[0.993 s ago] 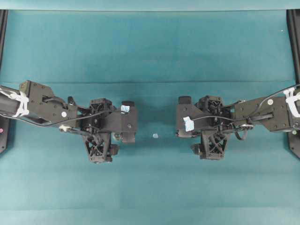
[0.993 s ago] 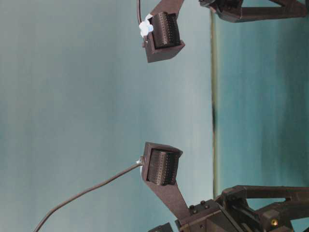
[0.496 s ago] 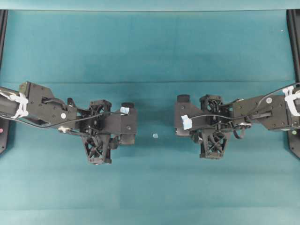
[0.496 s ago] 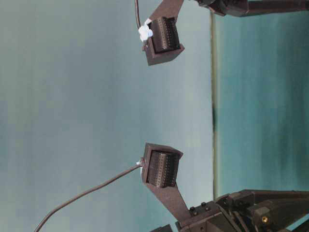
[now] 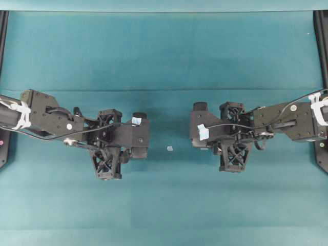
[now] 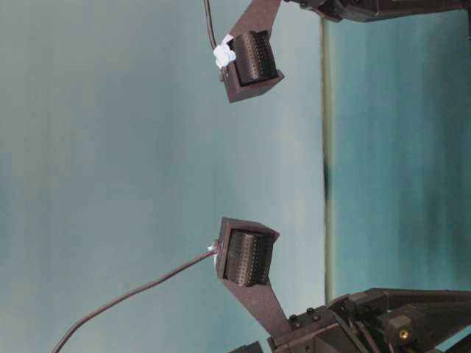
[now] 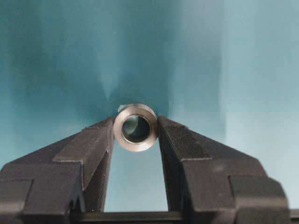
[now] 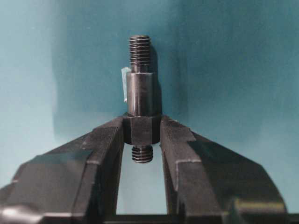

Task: Insert the washer onto the shaft with both hands.
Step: 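Close left gripper on the washer and right gripper on the shaft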

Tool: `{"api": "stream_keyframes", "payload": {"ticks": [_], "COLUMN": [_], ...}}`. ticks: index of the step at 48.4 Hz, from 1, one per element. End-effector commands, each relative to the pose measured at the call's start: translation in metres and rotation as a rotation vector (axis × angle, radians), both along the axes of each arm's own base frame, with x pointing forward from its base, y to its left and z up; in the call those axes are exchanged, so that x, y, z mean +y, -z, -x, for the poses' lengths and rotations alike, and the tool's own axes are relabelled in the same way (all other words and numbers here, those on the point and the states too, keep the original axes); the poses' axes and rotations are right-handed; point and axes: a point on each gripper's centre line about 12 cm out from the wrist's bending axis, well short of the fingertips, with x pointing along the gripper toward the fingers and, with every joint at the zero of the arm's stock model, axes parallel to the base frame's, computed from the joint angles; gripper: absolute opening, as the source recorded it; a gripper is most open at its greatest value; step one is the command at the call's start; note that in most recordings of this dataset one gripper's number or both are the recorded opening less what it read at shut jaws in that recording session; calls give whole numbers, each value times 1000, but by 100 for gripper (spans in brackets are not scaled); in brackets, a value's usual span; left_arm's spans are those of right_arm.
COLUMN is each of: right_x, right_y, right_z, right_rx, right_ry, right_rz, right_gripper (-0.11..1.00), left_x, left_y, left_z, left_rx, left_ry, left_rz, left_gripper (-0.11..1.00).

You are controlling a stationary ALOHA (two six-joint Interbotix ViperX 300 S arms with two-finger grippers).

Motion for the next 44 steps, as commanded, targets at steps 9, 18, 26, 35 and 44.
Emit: {"api": "stream_keyframes", "payload": {"ticks": [9, 18, 26, 35, 44], "right_x": [-1, 0, 2, 3, 4], "right_y": [-7, -8, -11, -21, -24], "right_z": [-5, -7, -11, -16, -15], "right_rx": [-31, -52, -63, -78, -75], "right_ry": [-6, -10, -16, -19, -17], "right_rz": [2, 2, 2, 2, -2], "right_gripper": [0, 0, 0, 0, 0], "left_x": [0, -1, -1, -1, -1], "left_y": [-7, -7, -7, -9, -11], "left_z": [-3, -3, -3, -3, -3], "left_rx": [-23, -24, -26, -31, -37], "left_ry": [-2, -3, -4, -5, -5], "left_rz": [1, 3, 4, 5, 5], "left_gripper": [36, 36, 36, 36, 36]}}
